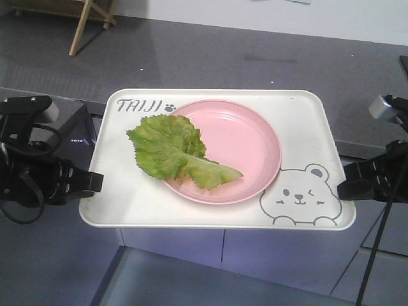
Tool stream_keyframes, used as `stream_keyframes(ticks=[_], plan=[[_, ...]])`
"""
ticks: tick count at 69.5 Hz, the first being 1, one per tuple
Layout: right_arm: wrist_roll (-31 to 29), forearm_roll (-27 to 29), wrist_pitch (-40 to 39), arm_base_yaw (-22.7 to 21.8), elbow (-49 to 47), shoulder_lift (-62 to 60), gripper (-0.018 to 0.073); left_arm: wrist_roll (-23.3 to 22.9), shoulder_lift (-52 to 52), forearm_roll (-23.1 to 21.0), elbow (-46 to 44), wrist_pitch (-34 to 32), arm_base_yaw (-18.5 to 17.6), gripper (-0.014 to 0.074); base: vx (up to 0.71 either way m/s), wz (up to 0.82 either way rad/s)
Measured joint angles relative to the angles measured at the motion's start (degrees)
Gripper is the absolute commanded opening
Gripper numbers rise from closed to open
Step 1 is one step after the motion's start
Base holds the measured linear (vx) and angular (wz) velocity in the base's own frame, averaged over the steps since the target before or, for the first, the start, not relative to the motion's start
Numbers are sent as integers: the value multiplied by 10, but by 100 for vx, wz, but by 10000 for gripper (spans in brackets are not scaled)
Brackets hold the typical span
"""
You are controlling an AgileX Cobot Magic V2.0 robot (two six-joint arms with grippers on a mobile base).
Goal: Transfer vegetables to tray and serve
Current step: 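Hold the tray level with both grippers while the base turns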
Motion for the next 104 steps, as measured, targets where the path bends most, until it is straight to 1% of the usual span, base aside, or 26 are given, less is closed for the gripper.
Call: stream_keyframes(ticks=[32,104], plan=[[0,0,0,0,0,0,-1,0,0,0,0,0,0,-8,1,-22],[0,0,1,0,0,0,-1,0,0,0,0,1,0,-8,4,-7]])
